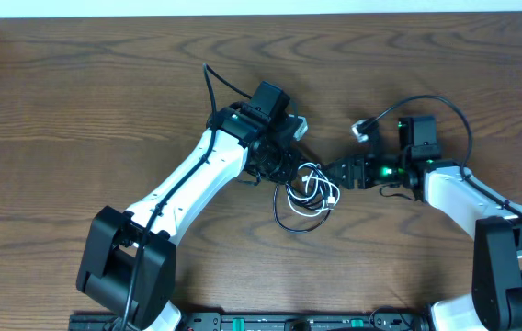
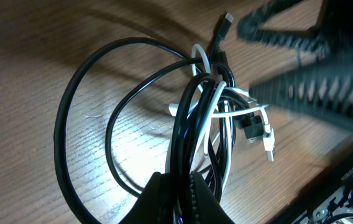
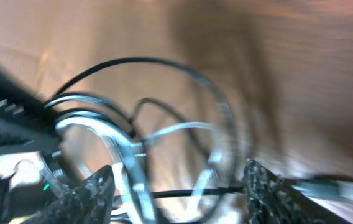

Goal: Untangle cables

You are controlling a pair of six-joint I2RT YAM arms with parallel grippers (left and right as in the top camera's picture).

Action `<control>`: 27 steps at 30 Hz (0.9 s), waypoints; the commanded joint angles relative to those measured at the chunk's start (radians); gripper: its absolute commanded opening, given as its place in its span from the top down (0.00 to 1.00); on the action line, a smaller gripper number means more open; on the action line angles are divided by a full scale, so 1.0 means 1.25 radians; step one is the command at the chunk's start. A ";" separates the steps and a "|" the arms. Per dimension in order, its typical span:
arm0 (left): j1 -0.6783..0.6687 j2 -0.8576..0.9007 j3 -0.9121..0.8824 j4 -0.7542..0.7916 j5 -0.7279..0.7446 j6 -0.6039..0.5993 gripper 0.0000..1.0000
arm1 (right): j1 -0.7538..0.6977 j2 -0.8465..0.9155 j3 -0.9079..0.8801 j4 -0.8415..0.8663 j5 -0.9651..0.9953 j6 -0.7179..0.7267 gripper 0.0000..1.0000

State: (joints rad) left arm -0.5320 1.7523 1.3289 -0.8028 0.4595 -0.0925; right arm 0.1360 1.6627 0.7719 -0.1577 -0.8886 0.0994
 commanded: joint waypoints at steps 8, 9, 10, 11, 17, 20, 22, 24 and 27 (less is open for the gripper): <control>0.003 -0.009 -0.007 0.010 -0.072 0.010 0.93 | 0.044 0.009 -0.005 -0.036 -0.042 -0.045 0.48; 0.003 -0.009 -0.007 0.013 -0.072 0.010 0.93 | 0.044 0.009 -0.005 -0.042 -0.030 -0.045 0.49; 0.003 -0.009 -0.007 0.017 -0.072 0.008 0.93 | 0.045 0.009 -0.005 -0.054 -0.009 -0.045 0.50; 0.003 -0.009 -0.007 0.021 -0.072 0.007 0.92 | 0.045 0.009 -0.005 -0.065 0.011 -0.045 0.50; 0.003 -0.009 -0.007 0.031 -0.072 0.005 0.92 | 0.045 0.009 -0.005 -0.121 0.093 -0.045 0.63; 0.003 -0.009 -0.007 0.031 -0.072 0.005 0.93 | 0.045 0.009 -0.005 -0.122 0.096 -0.045 0.85; 0.003 -0.009 -0.007 0.030 -0.072 0.005 0.92 | 0.045 0.009 -0.005 -0.121 0.097 -0.045 0.93; 0.003 -0.009 -0.007 0.030 -0.072 0.004 0.93 | 0.045 0.009 -0.005 -0.121 0.115 -0.045 0.99; 0.003 -0.009 -0.007 0.030 -0.077 0.005 0.93 | 0.044 0.009 -0.005 -0.129 0.166 -0.044 0.99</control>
State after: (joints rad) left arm -0.5320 1.7523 1.3289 -0.7624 0.3748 -0.0849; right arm 0.1864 1.6627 0.7700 -0.3107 -0.7540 0.0486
